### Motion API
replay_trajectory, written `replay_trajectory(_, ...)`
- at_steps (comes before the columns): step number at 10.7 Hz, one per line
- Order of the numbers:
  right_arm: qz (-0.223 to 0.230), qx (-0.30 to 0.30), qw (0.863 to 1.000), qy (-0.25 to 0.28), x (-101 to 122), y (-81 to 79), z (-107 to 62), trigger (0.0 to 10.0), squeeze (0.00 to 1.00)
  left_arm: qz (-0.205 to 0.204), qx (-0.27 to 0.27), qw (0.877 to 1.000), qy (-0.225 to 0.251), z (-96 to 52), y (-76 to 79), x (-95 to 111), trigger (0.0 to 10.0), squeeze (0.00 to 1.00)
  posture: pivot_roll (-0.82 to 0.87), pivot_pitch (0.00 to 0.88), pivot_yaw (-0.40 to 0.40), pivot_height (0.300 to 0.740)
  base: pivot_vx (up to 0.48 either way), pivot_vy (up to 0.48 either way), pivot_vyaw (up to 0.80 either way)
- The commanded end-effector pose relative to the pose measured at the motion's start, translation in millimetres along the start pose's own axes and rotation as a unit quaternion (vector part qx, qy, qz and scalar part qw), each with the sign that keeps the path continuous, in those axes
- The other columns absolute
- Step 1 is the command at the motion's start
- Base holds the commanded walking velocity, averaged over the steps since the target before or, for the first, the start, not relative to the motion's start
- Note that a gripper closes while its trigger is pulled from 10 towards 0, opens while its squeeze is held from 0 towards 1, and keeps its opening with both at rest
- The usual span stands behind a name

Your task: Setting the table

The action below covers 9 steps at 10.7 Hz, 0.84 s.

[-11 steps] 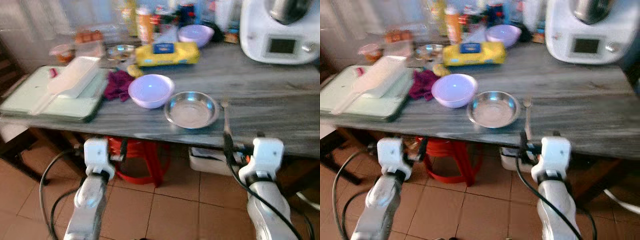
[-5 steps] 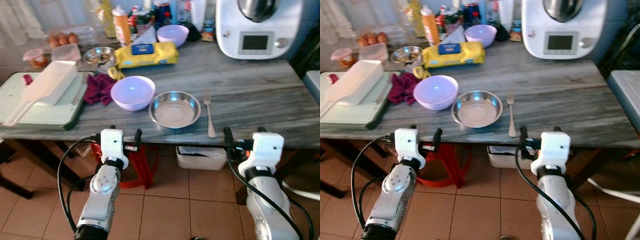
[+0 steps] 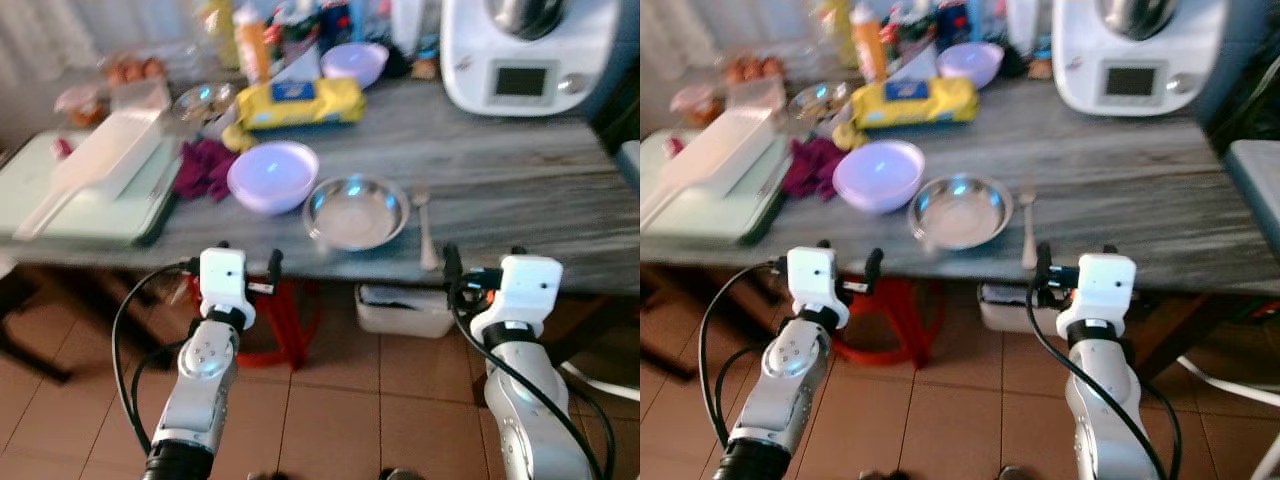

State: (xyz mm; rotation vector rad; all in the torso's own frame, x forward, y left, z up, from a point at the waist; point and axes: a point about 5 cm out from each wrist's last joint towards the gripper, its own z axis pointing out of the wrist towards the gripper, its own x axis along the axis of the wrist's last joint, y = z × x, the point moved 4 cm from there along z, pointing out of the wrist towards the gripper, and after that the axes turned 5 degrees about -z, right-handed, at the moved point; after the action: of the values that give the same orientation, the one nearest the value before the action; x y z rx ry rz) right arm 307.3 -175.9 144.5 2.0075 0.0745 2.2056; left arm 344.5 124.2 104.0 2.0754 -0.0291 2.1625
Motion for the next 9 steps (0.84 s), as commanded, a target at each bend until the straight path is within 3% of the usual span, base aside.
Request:
replay_trajectory(1,0.004,-0.002,1.000,-0.004,-3.0,2.7,1.6,10.0,0.00,0.000,-0.002,1.000,0.000,-1.4,2.6,1.2,10.0,0.00,-0.23,0.103,0.087,0.740,-0.311,0.000,0.00)
replay_trajectory(9,0.021,-0.014,1.000,0.003,-0.5,3.2,18.0,10.0,0.00,0.004,0.007,1.000,0.002,4.5,1.0,0.8,10.0,0.00,-0.22,0.083,0.078,0.740,0.000,0.000,0.00)
